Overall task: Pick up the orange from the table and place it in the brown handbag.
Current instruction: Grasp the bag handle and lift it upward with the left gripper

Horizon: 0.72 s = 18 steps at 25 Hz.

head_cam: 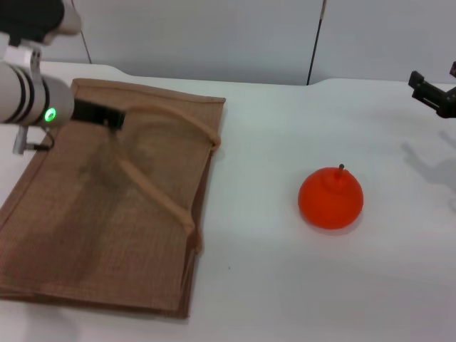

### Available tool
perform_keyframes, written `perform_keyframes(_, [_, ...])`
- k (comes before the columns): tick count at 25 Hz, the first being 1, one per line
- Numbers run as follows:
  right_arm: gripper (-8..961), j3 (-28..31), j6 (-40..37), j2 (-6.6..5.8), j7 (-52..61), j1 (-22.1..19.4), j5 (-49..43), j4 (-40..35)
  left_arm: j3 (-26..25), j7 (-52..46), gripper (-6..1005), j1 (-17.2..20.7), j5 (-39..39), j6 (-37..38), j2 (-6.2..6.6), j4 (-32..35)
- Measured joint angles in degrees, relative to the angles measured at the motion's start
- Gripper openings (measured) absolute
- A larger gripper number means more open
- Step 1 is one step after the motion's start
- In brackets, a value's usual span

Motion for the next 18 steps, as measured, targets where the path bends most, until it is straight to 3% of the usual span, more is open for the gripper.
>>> perform_keyframes(6, [892,2.0,-1.5,-0.75,7.8,0.2,-10.0,3.7,-0.5,0.4,137,2.7,-0.4,-4.0,0.11,12.7])
perform_keyframes(12, [894,5.2,-1.7,-0.41,12.5,0.0,-19.9,7.0,-1.5,1.3,129,4.2,-1.2,-8.3,0.11,22.1])
perform_keyframes(18, [896,5.8,-0.9,0.07,26.5,-1.5,-35.1,16.1,-4.0,2.9,124,5.5,-3.2,-12.7,0.03,30.8])
